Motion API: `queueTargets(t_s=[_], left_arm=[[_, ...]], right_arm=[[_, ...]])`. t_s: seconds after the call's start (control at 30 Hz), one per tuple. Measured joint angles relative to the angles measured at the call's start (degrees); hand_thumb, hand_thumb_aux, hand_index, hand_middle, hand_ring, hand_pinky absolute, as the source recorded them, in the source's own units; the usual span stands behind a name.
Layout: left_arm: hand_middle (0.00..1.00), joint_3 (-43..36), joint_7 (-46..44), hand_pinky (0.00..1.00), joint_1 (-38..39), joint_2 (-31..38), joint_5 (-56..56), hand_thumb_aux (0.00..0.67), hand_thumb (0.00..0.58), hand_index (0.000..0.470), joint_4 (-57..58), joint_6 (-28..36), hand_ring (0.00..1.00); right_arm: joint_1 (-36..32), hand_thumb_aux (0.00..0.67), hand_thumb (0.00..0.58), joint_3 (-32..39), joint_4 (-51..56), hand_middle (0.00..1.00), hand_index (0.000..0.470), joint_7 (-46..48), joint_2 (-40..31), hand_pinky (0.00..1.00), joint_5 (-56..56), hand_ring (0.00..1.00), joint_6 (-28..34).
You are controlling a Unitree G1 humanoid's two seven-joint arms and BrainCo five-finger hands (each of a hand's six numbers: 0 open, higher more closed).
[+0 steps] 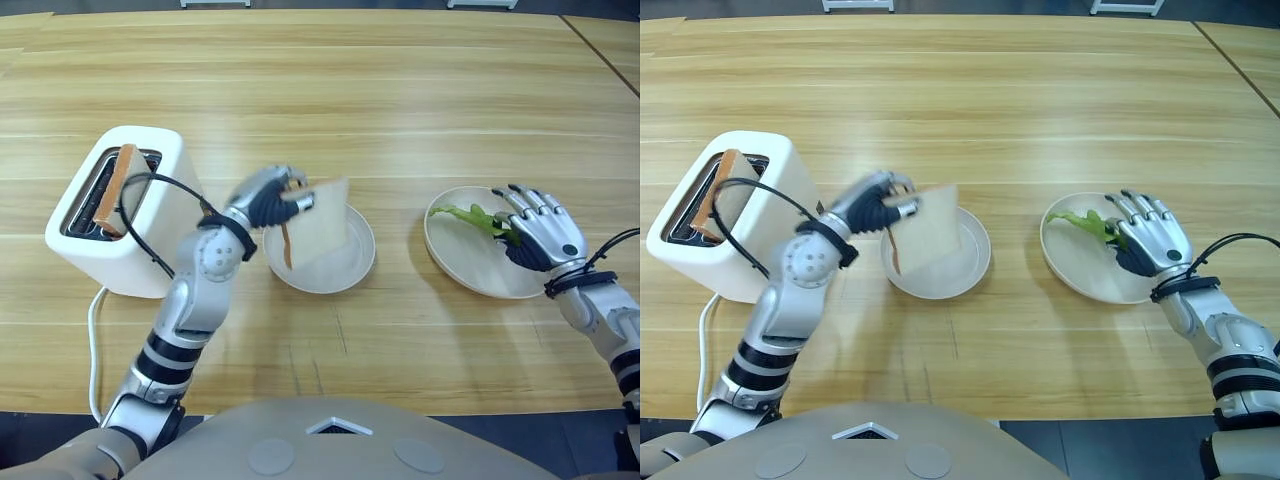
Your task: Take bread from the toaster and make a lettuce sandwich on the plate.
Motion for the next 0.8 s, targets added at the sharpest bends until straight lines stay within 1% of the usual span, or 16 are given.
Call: queueTargets(t_s=[0.13,0.23,0.27,0.33,0.37,0.4,0.53,0.57,0.6,0.63,0.67,0.7,0.8], left_arm=[[1.0,-3.4,2.5,1.0,-2.0,2.3,-1.1,0.67,0.58,0.47,12.5,-8.9,1.0],[1.0,-5.8,4.1,1.0,-3.4,3.4,-1.7,0.67,0.58,0.47,15.9,-16.8,1.0],[1.0,-7.5,6.4,1.0,-4.2,4.5,-0.7,0.67,0.58,0.47,16.9,-21.2,1.0],[1.0,-8.5,10.9,1.0,-5.0,5.2,2.7,0.67,0.58,0.47,17.2,-24.4,1.0],[1.0,-9.1,16.2,1.0,-7.1,5.8,6.3,0.67,0.58,0.47,17.2,-27.2,1.0],[1.0,-9.3,19.1,1.0,-8.6,5.9,8.6,0.67,0.58,0.47,16.8,-28.3,1.0],[1.0,-9.9,27.4,1.0,-9.9,4.3,13.0,0.67,0.58,0.47,16.3,-30.4,1.0],[0.85,-10.1,29.2,0.85,-10.2,3.8,13.9,0.67,0.58,0.47,16.1,-30.7,0.85],[0.32,-10.2,30.1,0.32,-10.5,3.4,14.2,0.67,0.58,0.47,16.0,-30.9,0.32],[0.0,-10.3,31.2,0.0,-10.6,2.7,14.6,0.399,0.485,0.28,16.0,-30.9,0.0],[0.0,-10.9,31.3,0.0,-10.8,2.1,15.0,0.289,0.392,0.203,16.4,-30.8,0.0],[0.0,-11.4,31.0,0.0,-10.9,2.0,15.0,0.0,0.0,0.0,16.9,-30.9,0.0],[0.0,-13.1,30.4,0.0,-10.7,2.7,17.5,0.0,0.0,0.0,19.0,-30.2,0.0]], right_arm=[[3.2,0.67,0.58,-3.1,-9.8,0.0,0.47,2.7,-0.1,0.0,2.6,0.0,0.8],[5.1,0.67,0.58,-5.2,-14.6,0.0,0.47,5.2,0.0,0.0,4.2,0.0,1.8],[5.6,0.67,0.58,-6.1,-16.8,0.0,0.47,6.4,0.0,0.0,5.0,0.0,1.9],[6.4,0.67,0.58,-6.8,-18.5,0.0,0.47,7.6,0.3,0.0,5.6,0.0,1.9],[7.0,0.67,0.58,-7.4,-20.9,0.0,0.47,8.9,0.8,0.0,6.2,0.0,1.7],[7.2,0.67,0.58,-7.8,-22.3,0.0,0.47,9.5,1.1,0.0,6.7,0.0,1.6],[7.7,0.67,0.58,-8.7,-25.6,0.0,0.47,12.0,2.4,0.0,7.7,0.0,1.6],[7.8,0.67,0.58,-8.9,-26.4,0.0,0.47,12.5,2.9,0.0,7.9,0.0,1.6],[7.9,0.67,0.58,-9.1,-26.9,0.0,0.47,13.0,3.1,0.0,8.0,0.0,1.5],[8.1,0.67,0.58,-9.3,-27.3,0.0,0.47,13.5,3.4,0.0,8.2,0.0,1.3],[8.2,0.67,0.58,-9.5,-27.8,0.0,0.47,14.0,3.8,0.0,8.2,0.0,1.2],[8.2,0.67,0.58,-9.7,-28.1,0.0,0.47,14.5,4.0,0.0,8.2,0.0,1.1],[8.3,0.67,0.58,-10.3,-30.2,0.0,0.47,16.0,5.3,0.0,8.7,0.0,1.0]])
